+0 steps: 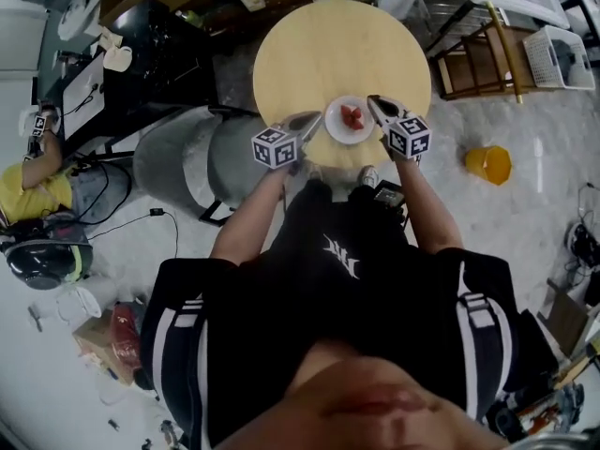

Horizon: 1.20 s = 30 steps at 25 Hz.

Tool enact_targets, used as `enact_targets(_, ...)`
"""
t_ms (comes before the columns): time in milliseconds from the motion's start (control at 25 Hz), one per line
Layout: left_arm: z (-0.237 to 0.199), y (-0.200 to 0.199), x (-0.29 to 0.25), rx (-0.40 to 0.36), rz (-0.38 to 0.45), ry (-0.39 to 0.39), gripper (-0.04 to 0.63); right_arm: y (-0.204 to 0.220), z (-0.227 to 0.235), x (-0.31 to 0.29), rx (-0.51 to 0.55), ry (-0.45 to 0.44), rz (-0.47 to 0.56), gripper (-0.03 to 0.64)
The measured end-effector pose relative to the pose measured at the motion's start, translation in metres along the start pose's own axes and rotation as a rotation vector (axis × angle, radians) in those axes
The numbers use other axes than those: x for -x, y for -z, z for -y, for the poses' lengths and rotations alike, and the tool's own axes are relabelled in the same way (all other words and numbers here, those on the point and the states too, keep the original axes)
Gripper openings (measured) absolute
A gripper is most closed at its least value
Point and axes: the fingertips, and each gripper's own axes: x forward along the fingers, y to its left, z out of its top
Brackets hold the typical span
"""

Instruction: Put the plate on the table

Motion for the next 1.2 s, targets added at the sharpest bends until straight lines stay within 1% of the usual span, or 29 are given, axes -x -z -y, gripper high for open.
enact_targets(80, 0.015, -0.013, 0.008, -0.020, 0.024, 0.019, 0.002, -0.032, -0.034, 0.021, -0.050, -0.182, 0.085, 0.000)
enact_targets(120, 0.024, -0.022, 0.011, -0.039, 0.036, 0.032, 0.002, -0.045, -0.050, 0.032, -0.075, -0.267, 0.106, 0.000)
enact_targets(160, 0.033, -0.032, 0.013, -0.063, 0.050, 0.044, 0.002, -0.057, -0.062, 0.042, -0.085, -0.329, 0.116, 0.000)
enact_targets(240, 0.048, -0.055, 0.015, -0.108, 0.088, 0.064, 0.002, -0.075, -0.074, 0.056, -0.069, -0.392, 0.130, -0.002)
enact_targets(320, 0.060, -0.074, 0.018, -0.137, 0.132, 0.077, 0.002, -0.082, -0.081, 0.066, -0.060, -0.417, 0.144, -0.002)
enact_targets(400, 0.075, -0.085, 0.018, -0.164, 0.161, 0.095, 0.002, -0.079, -0.083, 0.073, -0.042, -0.423, 0.150, -0.003)
enact_targets(480, 0.091, -0.092, 0.014, -0.198, 0.166, 0.118, 0.002, -0.079, -0.082, 0.079, -0.034, -0.416, 0.153, -0.002)
enact_targets(560, 0.104, -0.095, 0.012, -0.215, 0.172, 0.136, 0.002, -0.079, -0.083, 0.084, -0.028, -0.416, 0.149, -0.002)
enact_targets(680, 0.117, -0.093, 0.009, -0.209, 0.193, 0.145, 0.003, -0.077, -0.083, 0.093, -0.014, -0.437, 0.146, -0.002)
enact_targets(840, 0.131, -0.081, -0.002, -0.220, 0.178, 0.119, 0.003, -0.077, -0.074, 0.110, -0.016, -0.472, 0.160, -0.002)
enact_targets(920, 0.136, -0.078, -0.004, -0.200, 0.199, 0.105, 0.003, -0.073, -0.073, 0.116, -0.010, -0.496, 0.149, -0.002)
enact_targets(1000, 0.136, -0.069, -0.004, -0.168, 0.209, 0.087, 0.003, -0.058, -0.070, 0.116, 0.004, -0.516, 0.118, -0.002)
enact_targets(1080, 0.135, -0.055, -0.007, -0.141, 0.192, 0.070, 0.003, -0.048, -0.069, 0.114, 0.002, -0.532, 0.103, -0.002)
enact_targets(1200, 0.139, -0.043, -0.011, -0.137, 0.159, 0.062, 0.003, -0.051, -0.072, 0.117, 0.011, -0.557, 0.121, -0.002)
